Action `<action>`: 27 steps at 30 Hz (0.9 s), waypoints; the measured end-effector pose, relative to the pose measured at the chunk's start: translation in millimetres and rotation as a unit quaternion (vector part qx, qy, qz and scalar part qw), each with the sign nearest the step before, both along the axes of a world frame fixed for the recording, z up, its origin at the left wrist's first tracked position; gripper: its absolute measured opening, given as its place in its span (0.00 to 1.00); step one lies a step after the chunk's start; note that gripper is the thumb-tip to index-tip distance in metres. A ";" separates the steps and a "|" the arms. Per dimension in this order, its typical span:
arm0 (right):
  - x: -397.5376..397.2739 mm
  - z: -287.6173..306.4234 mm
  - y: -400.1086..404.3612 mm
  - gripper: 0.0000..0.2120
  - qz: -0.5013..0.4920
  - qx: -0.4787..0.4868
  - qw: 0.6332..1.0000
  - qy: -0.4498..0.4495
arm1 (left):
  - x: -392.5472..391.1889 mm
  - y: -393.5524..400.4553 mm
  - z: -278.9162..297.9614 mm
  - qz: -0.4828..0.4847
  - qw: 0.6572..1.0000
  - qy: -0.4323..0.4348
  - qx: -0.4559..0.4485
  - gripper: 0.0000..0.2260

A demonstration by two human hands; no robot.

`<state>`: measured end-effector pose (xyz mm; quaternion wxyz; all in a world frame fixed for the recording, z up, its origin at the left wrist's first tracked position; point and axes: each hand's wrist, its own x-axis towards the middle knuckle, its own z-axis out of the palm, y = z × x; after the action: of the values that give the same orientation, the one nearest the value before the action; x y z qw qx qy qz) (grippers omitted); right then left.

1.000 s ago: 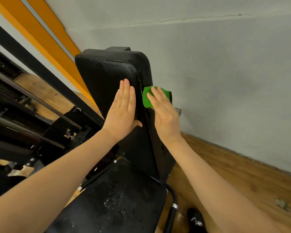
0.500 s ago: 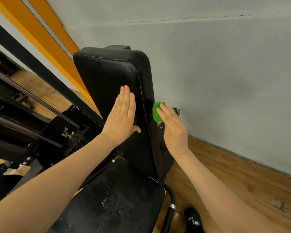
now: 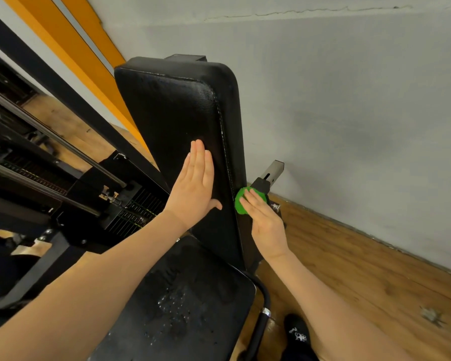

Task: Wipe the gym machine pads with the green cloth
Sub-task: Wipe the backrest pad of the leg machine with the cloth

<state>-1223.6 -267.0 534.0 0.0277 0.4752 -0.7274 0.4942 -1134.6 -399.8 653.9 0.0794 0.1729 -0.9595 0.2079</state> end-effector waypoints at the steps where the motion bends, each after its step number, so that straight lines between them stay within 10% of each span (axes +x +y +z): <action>1: -2.7 1.3 3.5 0.27 0.002 -0.005 1.000 -0.006 | 0.2 0.0 -0.5 0.001 1.000 0.001 0.001 0.62; 8: -32.8 57.9 -19.6 0.17 -0.056 -0.155 0.986 0.039 | -0.4 -3.2 -5.3 -0.003 1.000 0.024 0.013 0.58; 20: 16.5 -40.6 -0.1 0.20 -0.028 -0.020 0.999 -0.034 | -2.1 -7.5 -16.8 -0.030 0.997 0.072 -0.022 0.57; 27: -7.5 13.4 -9.9 0.17 -0.125 -0.146 0.981 -0.015 | 11.0 -10.7 -38.2 -0.048 0.998 0.009 -0.035 0.59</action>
<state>-1231.0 -277.0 547.4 0.1475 0.3644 -0.7011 0.5949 -1123.6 -410.5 615.7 0.1036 0.1254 -0.9581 0.2358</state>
